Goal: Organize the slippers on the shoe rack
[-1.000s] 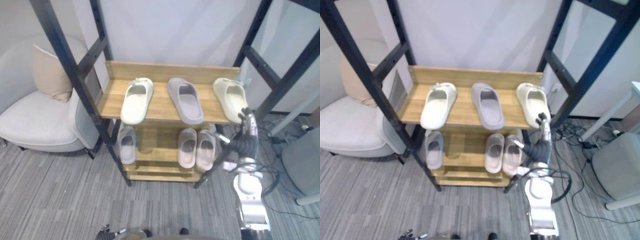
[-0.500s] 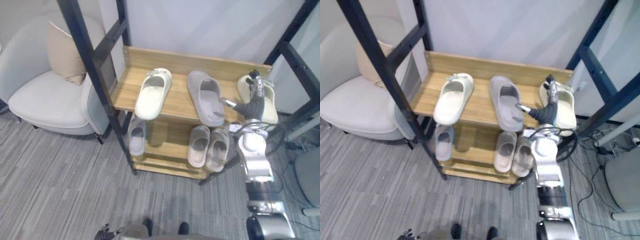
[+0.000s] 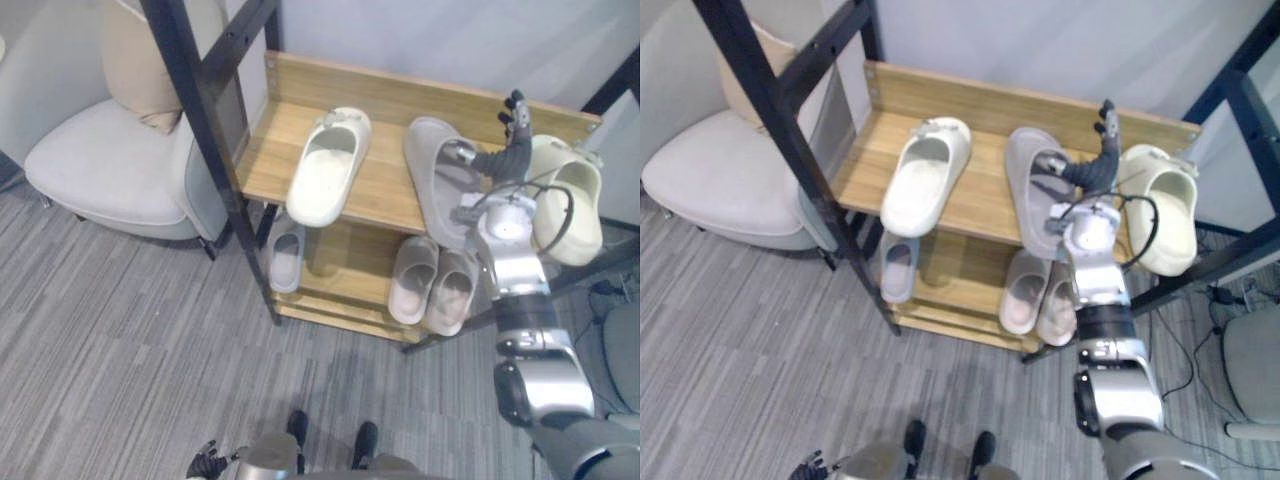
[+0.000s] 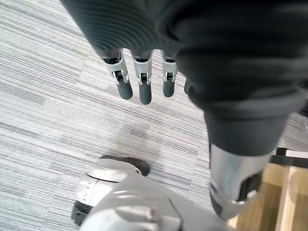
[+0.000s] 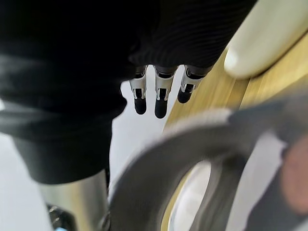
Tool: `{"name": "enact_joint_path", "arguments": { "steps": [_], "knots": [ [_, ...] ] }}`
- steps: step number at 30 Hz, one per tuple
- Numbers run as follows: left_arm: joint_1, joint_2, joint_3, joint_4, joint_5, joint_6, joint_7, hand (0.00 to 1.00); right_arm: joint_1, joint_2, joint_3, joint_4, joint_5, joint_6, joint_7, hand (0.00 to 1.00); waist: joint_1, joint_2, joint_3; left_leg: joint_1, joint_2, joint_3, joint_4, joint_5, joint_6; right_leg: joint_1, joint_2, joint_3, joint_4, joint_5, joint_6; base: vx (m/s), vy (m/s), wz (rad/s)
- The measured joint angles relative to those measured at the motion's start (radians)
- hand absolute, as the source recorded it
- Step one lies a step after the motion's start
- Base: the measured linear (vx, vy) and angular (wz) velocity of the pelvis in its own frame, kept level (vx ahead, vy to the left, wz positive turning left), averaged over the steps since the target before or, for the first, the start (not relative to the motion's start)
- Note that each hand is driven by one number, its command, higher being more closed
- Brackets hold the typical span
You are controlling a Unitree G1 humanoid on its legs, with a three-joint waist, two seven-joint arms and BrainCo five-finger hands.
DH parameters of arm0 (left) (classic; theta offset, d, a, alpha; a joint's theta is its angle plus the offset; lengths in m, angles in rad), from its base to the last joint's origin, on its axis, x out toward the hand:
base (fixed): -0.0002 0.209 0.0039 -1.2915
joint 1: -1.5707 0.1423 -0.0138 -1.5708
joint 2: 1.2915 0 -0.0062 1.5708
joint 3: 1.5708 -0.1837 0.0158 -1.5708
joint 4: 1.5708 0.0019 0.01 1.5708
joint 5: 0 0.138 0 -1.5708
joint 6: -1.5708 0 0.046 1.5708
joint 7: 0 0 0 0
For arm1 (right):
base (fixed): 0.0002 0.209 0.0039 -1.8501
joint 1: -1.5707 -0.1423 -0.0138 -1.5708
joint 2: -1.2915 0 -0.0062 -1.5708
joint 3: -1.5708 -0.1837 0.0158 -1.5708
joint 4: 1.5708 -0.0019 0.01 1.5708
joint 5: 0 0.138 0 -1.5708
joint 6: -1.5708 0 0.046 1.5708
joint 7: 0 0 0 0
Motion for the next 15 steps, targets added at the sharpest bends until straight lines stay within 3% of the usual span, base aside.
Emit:
{"name": "enact_joint_path", "arguments": {
  "steps": [6,15],
  "knots": [
    [-0.011,0.003,-0.001,-0.009,-0.030,-0.001,0.001,0.00,-0.179,-0.007,0.057,0.111,0.000,0.002,0.002,0.00,0.009,-0.005,0.021,-0.024,0.001,-0.008,0.009,0.000,0.000,-0.013,-0.001,-0.011,0.001,0.001,-0.002,0.00,0.008,0.07],
    [-0.039,0.008,-0.016,-0.009,-0.067,-0.001,0.005,0.00,-0.278,-0.014,0.072,0.211,0.000,0.002,0.010,0.00,0.015,-0.007,0.047,-0.044,0.002,-0.008,0.023,0.000,0.000,-0.027,-0.001,-0.012,0.002,0.004,-0.005,-0.02,0.000,0.01]
  ]
}}
